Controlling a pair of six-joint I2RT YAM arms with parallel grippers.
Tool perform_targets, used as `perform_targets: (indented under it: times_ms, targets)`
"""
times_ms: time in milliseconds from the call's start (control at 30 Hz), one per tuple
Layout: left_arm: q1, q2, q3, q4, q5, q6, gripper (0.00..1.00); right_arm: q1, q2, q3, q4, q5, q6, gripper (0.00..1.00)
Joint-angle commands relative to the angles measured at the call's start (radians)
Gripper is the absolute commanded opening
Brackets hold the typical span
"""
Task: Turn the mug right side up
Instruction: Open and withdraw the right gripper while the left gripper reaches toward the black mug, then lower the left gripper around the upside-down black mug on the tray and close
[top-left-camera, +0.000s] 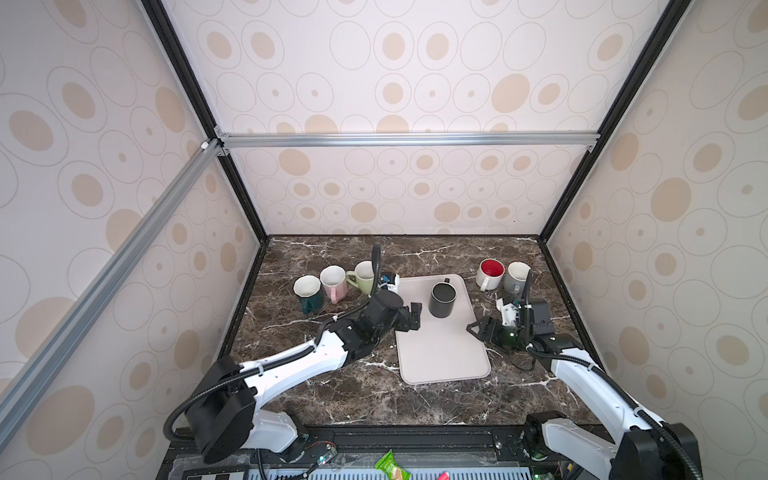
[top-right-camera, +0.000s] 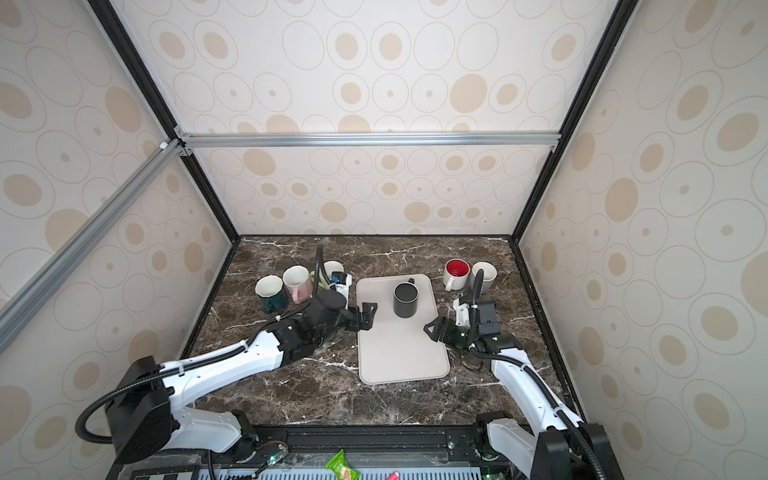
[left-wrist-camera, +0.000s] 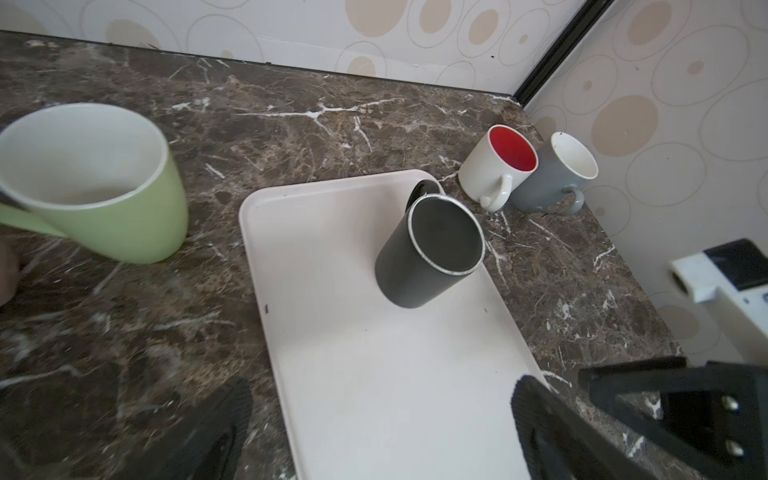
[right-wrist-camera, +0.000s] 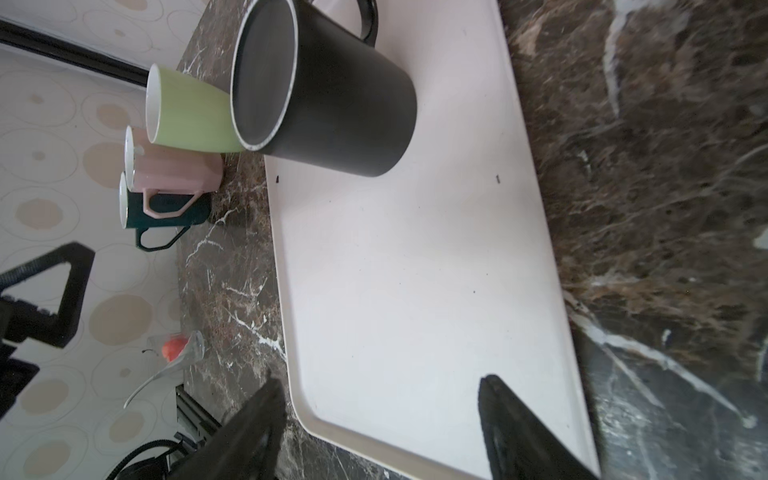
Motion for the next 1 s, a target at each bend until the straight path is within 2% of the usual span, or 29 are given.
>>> perform_targets:
  times_ms: [0, 67, 200, 367, 500, 700, 833, 967]
  targets:
    - [0.006, 0.098, 0.101, -0.042, 0.070, 0.014, 0.98, 0.007, -0.071, -0.051, 0.023, -0.026, -0.032, 0.80]
    - [0.006, 0.168, 0.167, -0.060, 0.085, 0.011, 0.98, 0.007, -0.125, -0.096, 0.023, -0.001, -0.031, 0.86]
    - [0.006, 0.303, 0.312, -0.108, 0.095, 0.028, 0.98, 0.007, -0.232, -0.184, 0.086, -0.022, 0.011, 1.00]
    - [0.005, 0.490, 0.524, -0.199, 0.103, 0.078, 0.98, 0.007, -0.354, -0.211, -0.015, 0.068, -0.002, 1.00]
    - [0.007, 0.613, 0.682, -0.261, 0.088, 0.120, 0.98, 0.008, -0.454, -0.238, -0.056, 0.098, 0.019, 1.00]
    - [0.006, 0.784, 0.937, -0.417, 0.010, 0.211, 0.98, 0.007, -0.588, -0.268, -0.127, 0.159, 0.040, 1.00]
    - [0.006, 0.844, 1.021, -0.477, -0.037, 0.245, 0.98, 0.007, -0.613, -0.258, -0.197, 0.195, 0.012, 1.00]
    - [0.003, 0.861, 1.043, -0.487, -0.075, 0.276, 0.98, 0.007, -0.604, -0.252, -0.221, 0.213, -0.001, 1.00]
